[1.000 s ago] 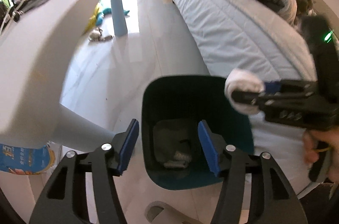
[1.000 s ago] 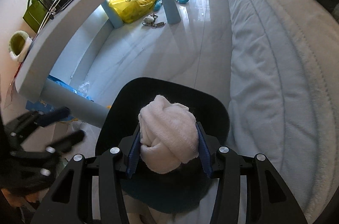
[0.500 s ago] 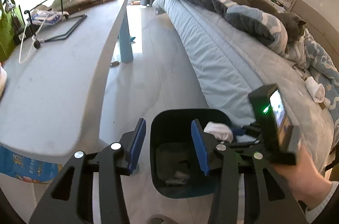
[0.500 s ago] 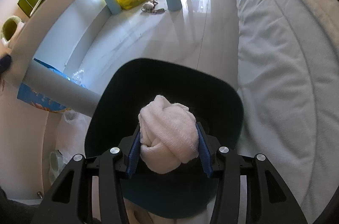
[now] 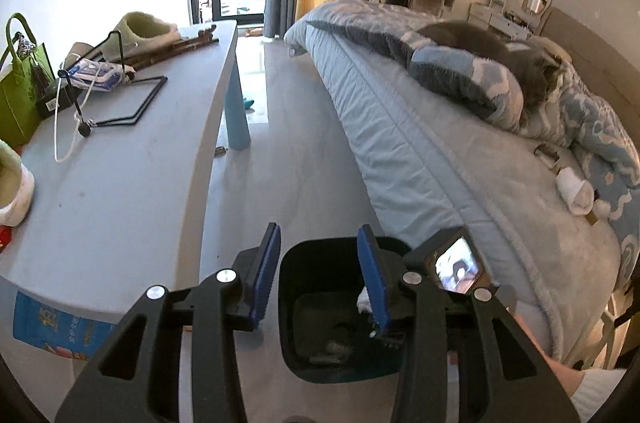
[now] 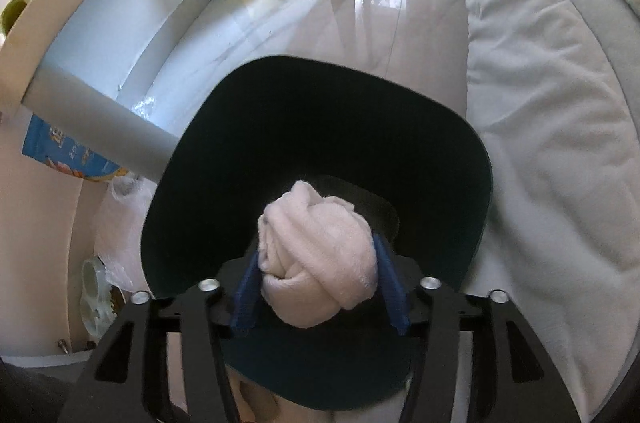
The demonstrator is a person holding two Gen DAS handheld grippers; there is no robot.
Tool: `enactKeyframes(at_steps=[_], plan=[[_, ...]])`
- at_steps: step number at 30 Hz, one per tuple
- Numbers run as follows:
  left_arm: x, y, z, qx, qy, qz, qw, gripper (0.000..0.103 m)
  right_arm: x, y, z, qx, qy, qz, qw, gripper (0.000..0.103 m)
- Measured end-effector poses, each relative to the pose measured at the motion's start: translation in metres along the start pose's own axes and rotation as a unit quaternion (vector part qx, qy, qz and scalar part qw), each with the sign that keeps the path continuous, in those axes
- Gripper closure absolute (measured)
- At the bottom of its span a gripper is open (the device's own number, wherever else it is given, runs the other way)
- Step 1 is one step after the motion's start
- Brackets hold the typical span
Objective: Collect trash
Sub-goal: 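Open the right tool over the dark bin to drop the white towel, then grasp the white cloth on the bed with the left tool while the right reaches the clear plastic bag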
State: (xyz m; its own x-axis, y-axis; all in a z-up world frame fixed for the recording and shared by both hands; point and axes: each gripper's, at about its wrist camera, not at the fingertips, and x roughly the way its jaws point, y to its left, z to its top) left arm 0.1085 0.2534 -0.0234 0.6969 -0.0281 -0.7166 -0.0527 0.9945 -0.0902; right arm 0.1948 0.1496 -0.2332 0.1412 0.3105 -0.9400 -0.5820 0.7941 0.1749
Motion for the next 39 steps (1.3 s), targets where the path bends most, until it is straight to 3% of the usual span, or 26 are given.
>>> enactKeyframes(at_steps=[4, 11, 19, 29, 39], plan=[[-0.011, 0.002, 0.007, -0.009, -0.016, 0.000, 0.9998, 0.060, -0.008, -0.004, -0.003, 0.002, -0.006, 0.004, 1.000, 0.036], [-0.027, -0.003, 0.019, -0.005, -0.043, 0.007, 0.9990, 0.059, -0.042, 0.006, -0.002, -0.012, -0.045, 0.020, 0.999, 0.035], [-0.041, -0.025, 0.029, 0.010, -0.070, 0.014, 0.9974, 0.046, -0.108, 0.001, -0.002, -0.029, -0.119, 0.018, 0.992, 0.035], [-0.041, -0.074, 0.040, 0.023, -0.091, -0.013, 0.9955, 0.028, -0.190, -0.053, -0.024, -0.010, -0.215, -0.023, 0.976, 0.027], [-0.017, -0.127, 0.042, 0.032, -0.087, -0.040, 0.9949, 0.021, -0.234, -0.107, -0.052, 0.016, -0.250, -0.065, 0.966, 0.022]])
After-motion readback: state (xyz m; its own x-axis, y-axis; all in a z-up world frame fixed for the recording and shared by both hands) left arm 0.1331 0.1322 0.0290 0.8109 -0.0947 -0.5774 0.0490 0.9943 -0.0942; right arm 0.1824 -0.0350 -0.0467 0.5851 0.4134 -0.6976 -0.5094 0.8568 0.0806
